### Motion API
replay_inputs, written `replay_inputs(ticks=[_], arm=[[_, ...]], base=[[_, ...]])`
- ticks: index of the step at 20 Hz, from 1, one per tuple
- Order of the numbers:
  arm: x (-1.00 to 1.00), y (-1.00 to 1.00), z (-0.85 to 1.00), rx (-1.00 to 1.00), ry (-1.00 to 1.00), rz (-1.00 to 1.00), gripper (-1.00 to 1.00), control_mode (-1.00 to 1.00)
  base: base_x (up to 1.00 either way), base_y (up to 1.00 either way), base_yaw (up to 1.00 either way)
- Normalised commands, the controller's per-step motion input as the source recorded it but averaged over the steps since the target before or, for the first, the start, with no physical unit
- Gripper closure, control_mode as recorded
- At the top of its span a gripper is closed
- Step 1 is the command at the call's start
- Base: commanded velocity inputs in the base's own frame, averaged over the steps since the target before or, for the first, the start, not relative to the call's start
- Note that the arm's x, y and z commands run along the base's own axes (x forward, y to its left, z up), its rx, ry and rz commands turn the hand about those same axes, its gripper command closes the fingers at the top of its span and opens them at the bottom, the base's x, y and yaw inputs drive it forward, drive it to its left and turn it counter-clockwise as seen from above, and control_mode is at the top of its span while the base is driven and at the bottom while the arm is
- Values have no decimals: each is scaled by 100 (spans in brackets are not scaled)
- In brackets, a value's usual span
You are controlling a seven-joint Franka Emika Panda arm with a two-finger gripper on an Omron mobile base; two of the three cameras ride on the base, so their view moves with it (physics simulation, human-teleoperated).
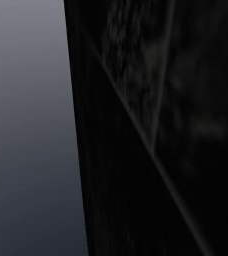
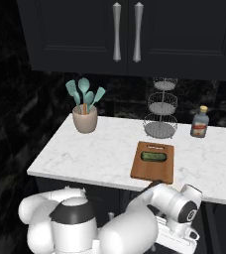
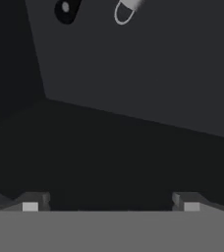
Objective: Place the appropriate cutting tool for cutting the cucumber skin on the cutting board.
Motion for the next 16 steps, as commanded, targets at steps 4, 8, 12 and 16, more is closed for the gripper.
replay_inputs(ticks=[4,8,12,16], arm=[[-98,0,-22,11,4,5,-100,-100],[-22,0,50,4,0,1,-100,-100],[43,-5,64,11,0,0,-100,-100],[63,-5,10,4,0,-5,-100,-100]], base=[[0,0,0],[0,0,0],[0,0,0],[0,0,0]])
